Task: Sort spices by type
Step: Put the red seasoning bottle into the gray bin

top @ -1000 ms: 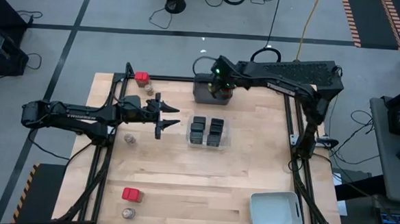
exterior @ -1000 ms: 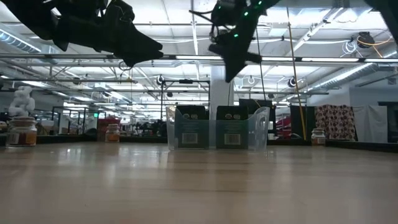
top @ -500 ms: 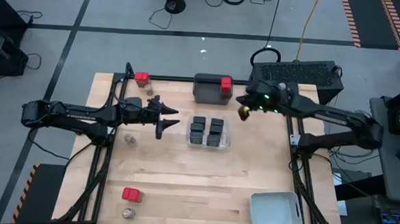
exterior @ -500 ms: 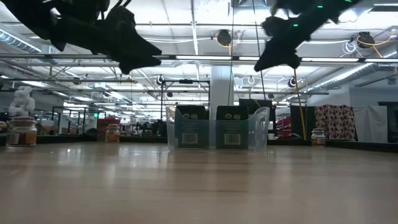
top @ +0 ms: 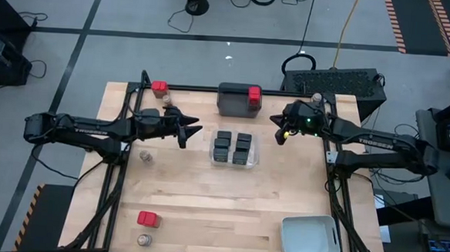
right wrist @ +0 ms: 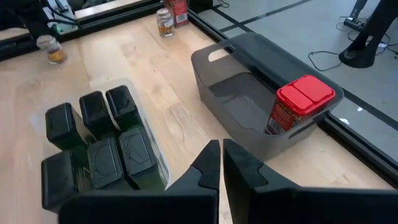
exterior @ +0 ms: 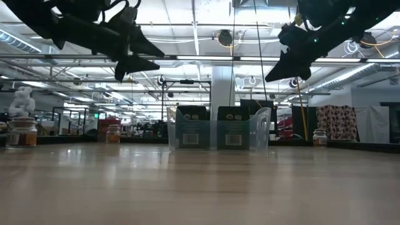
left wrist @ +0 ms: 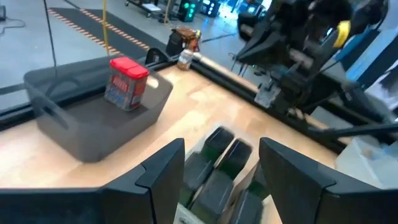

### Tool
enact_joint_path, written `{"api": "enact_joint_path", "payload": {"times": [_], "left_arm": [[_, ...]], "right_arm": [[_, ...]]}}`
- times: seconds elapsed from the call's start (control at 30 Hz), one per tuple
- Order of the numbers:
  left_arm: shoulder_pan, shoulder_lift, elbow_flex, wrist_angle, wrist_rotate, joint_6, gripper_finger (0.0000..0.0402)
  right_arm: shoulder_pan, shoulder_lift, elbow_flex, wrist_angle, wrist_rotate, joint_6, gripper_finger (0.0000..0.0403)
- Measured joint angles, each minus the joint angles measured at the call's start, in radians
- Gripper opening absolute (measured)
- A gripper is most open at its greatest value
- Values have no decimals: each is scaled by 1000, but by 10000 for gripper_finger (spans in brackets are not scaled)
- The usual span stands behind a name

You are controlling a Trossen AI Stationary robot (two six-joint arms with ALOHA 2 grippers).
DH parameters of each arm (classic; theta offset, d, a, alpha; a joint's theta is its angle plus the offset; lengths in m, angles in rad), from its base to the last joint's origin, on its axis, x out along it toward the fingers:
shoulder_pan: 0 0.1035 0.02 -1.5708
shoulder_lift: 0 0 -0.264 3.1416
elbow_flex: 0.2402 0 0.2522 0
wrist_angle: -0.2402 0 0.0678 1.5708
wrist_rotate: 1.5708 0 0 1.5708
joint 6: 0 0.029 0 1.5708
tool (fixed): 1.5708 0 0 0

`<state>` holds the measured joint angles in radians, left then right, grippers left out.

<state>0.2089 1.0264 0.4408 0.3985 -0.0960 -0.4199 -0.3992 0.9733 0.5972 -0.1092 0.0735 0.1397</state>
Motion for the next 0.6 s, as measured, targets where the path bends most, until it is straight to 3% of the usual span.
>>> {"api": "enact_joint_path", "payload": {"times": [0.1,0.2,0.37,0.6], "left_arm": [[0,-10,37,-27,11,1,212],[0,-29,133,-233,11,8,212],[0,-32,323,-625,-99,53,212],[64,-32,453,-860,-220,202,212]], "right_arm": [[0,19,0,29,0,-3,0],[0,29,0,45,0,-3,0],[0,36,0,62,0,-3,0],[0,36,0,200,3,51,0]]}}
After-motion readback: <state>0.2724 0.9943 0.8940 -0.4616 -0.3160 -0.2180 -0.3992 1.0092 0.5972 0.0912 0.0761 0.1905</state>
